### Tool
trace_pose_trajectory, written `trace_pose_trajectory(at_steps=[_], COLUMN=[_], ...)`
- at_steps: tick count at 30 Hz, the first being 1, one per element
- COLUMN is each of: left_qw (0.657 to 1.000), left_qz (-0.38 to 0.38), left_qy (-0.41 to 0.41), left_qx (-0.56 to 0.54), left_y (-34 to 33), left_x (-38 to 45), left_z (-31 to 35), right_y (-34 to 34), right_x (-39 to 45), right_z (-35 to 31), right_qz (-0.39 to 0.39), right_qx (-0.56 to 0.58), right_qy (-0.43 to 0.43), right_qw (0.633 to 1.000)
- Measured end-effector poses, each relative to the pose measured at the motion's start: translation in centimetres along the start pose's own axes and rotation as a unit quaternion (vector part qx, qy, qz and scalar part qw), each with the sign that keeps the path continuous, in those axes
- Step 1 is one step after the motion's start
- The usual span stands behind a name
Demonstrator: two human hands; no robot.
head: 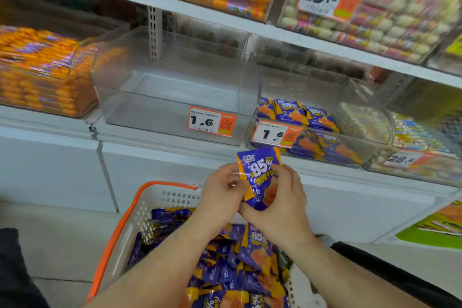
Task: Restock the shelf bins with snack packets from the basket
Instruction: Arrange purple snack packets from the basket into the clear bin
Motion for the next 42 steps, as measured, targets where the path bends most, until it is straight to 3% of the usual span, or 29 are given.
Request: trace_pose_trajectory(at_steps=[5, 9, 13, 15, 17, 20, 25, 30, 34, 39, 42], left_qw=[0.989, 0.963, 0.894, 0.863, 0.848, 0.846, 0.848, 0.892, 0.901, 0.896, 0.895], left_qz=[-0.08, -0.101, 0.018, 0.0, -0.099, -0.189, -0.174, -0.192, -0.19, -0.188, -0.181], left_qy=[-0.117, -0.213, -0.347, -0.32, -0.247, -0.202, -0.181, -0.089, -0.077, -0.089, -0.101], left_qx=[0.035, 0.133, 0.282, 0.391, 0.459, 0.455, 0.466, 0.398, 0.384, 0.391, 0.396], left_y=[-2.6, -4.7, -3.7, -3.3, -3.5, -3.6, -3.4, -3.0, -2.8, -2.7, -2.7], left_x=[2.8, 6.1, 11.0, 14.4, 16.9, 17.6, 17.5, 18.1, 18.8, 19.1, 19.2], left_z=[7.0, 10.7, 14.4, 14.7, 13.0, 10.5, 10.0, 9.2, 8.6, 8.3, 8.1], right_y=[3.9, 6.3, 8.8, 9.8, 10.0, 8.2, 1.8, -3.6, -5.5, -6.8, -6.8], right_x=[3.7, 6.8, 10.6, 13.6, 16.9, 21.7, 27.6, 31.0, 32.5, 32.4, 32.3], right_z=[-2.5, -3.2, -3.1, -2.5, -1.8, -0.9, -0.5, -0.6, -0.1, 0.5, 0.2], right_qz=[0.094, 0.129, 0.15, 0.128, 0.082, 0.01, -0.086, -0.128, -0.173, -0.242, -0.245], right_qx=[0.04, 0.067, 0.024, 0.001, -0.017, -0.055, 0.0, 0.056, -0.068, -0.141, -0.234], right_qy=[0.018, 0.021, 0.057, 0.015, -0.046, -0.099, -0.179, -0.201, -0.167, -0.127, -0.08], right_qw=[0.995, 0.989, 0.987, 0.992, 0.995, 0.994, 0.98, 0.97, 0.968, 0.952, 0.937])
Point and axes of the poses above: each hand's wrist, its own x-axis towards the middle knuckle, its own y-axis out of the back of the hand, z = x × y, the point moved 5 cm from there along x, towards the middle knuckle, and after that the axes turned 5 degrees about -y, right-handed, at the moved point
